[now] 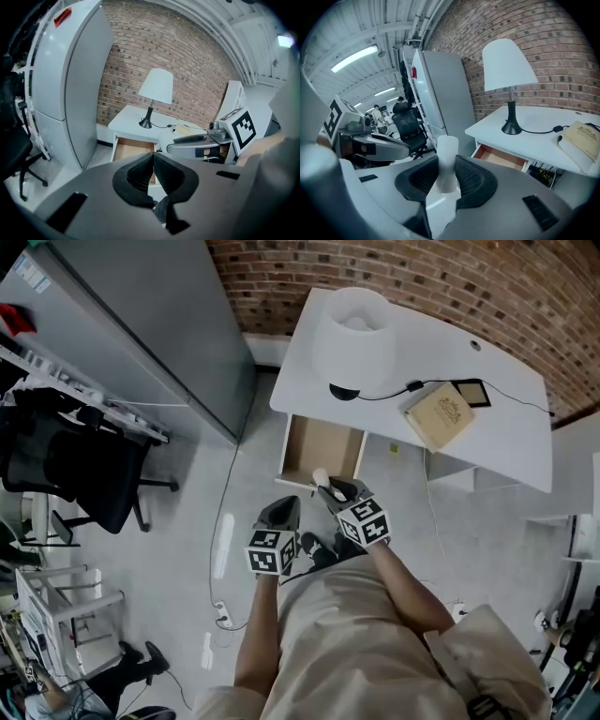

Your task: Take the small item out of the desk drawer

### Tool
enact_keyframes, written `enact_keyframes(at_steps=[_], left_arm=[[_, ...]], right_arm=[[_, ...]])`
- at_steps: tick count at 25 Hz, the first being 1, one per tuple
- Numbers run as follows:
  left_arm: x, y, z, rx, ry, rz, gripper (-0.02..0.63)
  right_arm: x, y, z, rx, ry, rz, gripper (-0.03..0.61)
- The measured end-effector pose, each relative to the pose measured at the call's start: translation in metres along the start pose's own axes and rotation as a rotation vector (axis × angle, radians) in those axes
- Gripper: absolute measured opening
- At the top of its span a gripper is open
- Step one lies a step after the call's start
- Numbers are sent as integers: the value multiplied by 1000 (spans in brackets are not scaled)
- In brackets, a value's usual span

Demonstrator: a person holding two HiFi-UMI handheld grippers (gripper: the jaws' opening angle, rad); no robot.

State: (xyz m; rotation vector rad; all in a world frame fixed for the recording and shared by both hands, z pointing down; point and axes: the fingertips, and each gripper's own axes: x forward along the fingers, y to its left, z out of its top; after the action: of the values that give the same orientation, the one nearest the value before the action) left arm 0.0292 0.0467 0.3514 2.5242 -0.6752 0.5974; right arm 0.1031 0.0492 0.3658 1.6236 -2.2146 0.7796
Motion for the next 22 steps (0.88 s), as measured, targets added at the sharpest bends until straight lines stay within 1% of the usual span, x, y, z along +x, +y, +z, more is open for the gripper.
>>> enact_keyframes(at_steps=[7,22], left_arm=[[1,-3,-4,2,6,-6,17],[4,1,1,9,3,-4,17]], right_arm=[[-3,-4,-2,26,-14,-9,138],[1,-9,1,17,-5,-16,138]])
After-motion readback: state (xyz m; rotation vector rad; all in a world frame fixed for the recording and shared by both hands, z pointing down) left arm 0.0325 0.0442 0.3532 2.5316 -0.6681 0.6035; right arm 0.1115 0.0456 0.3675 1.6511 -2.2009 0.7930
